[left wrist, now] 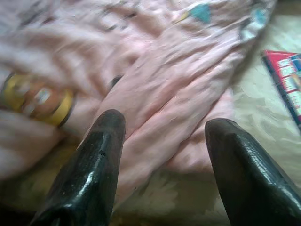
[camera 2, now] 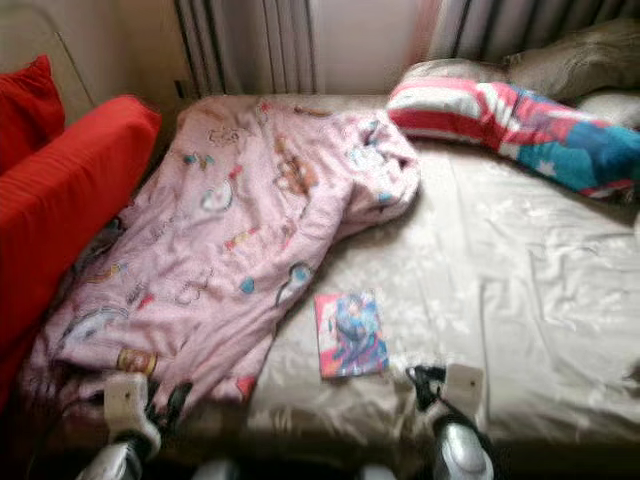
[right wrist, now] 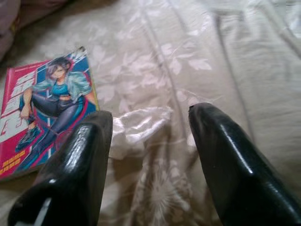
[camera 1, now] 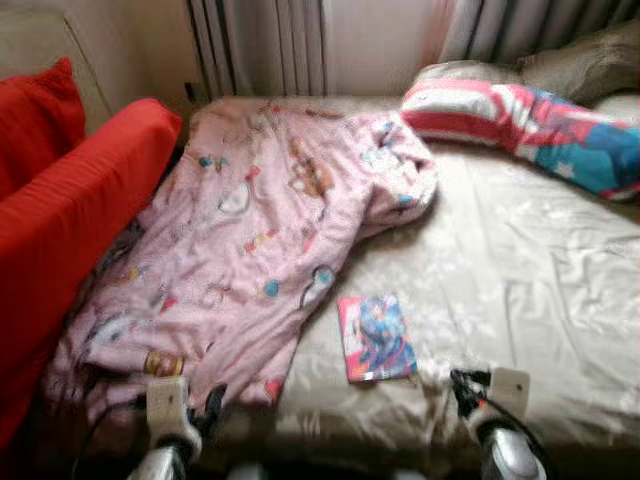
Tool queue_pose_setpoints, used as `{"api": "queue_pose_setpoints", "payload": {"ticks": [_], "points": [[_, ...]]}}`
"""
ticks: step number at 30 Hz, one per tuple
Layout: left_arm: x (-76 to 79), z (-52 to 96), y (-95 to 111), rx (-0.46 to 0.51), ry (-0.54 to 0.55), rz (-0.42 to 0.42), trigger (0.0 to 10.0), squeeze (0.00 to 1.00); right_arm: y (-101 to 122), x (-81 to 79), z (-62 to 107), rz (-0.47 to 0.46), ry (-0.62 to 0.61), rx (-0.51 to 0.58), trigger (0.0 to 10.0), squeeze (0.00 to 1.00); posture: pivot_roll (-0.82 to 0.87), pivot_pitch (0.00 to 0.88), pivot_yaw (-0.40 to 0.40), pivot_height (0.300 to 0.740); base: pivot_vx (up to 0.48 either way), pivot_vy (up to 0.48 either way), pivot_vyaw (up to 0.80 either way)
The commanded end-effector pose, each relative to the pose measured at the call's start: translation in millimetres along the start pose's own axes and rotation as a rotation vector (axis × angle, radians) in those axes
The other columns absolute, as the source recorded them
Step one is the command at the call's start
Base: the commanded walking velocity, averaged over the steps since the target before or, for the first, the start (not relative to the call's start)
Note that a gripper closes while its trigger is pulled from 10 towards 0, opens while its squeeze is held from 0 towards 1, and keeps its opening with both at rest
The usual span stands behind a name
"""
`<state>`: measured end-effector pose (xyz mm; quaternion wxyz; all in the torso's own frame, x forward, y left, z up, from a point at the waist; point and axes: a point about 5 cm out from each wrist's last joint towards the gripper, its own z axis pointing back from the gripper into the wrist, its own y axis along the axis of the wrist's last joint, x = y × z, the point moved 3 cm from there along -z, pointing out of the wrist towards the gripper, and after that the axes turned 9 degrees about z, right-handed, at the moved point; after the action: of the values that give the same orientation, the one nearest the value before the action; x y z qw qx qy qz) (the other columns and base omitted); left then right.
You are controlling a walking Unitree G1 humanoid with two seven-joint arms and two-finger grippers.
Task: Clean up the room
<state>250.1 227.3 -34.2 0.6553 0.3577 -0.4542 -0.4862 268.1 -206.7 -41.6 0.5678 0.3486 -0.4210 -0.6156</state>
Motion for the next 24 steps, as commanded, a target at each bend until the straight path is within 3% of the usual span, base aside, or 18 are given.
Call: {"api": "queue_pose_setpoints", "payload": {"ticks": [1, 10, 18, 24], "points": [[4.3, -2.4, 0, -0.004, -0.009, 0.010, 10.0, 0.00, -3, 5.1, 1.0, 0.000, -0.013, -0.011, 10.0, 0.00, -0.04, 0.027, 0.026, 0.650, 0.319, 0.000, 0.00], [3.6, -2.7, 1, 0.001, -0.004, 0.012, 10.0, 0.00, -3, -4.3, 0.7, 0.020, 0.039, -0.012, 10.0, 0.00, -0.04, 0.049, 0.030, 0.650, 0.315, 0.000, 0.00], [2.3, -1.2, 1, 0.002, 0.000, 0.011, 10.0, 0.00, -2, -18.6, 0.9, 0.061, 0.145, -0.001, 10.0, 0.00, -0.04, 0.067, 0.034, 0.650, 0.000, 0.000, 0.12], [3.6, -1.4, 8, 0.021, -0.027, -0.005, 10.0, 0.00, 6, -26.7, -4.3, 0.067, 0.195, 0.003, 10.0, 0.00, -0.02, 0.132, 0.045, 0.650, 0.000, 0.000, 0.24]]}}
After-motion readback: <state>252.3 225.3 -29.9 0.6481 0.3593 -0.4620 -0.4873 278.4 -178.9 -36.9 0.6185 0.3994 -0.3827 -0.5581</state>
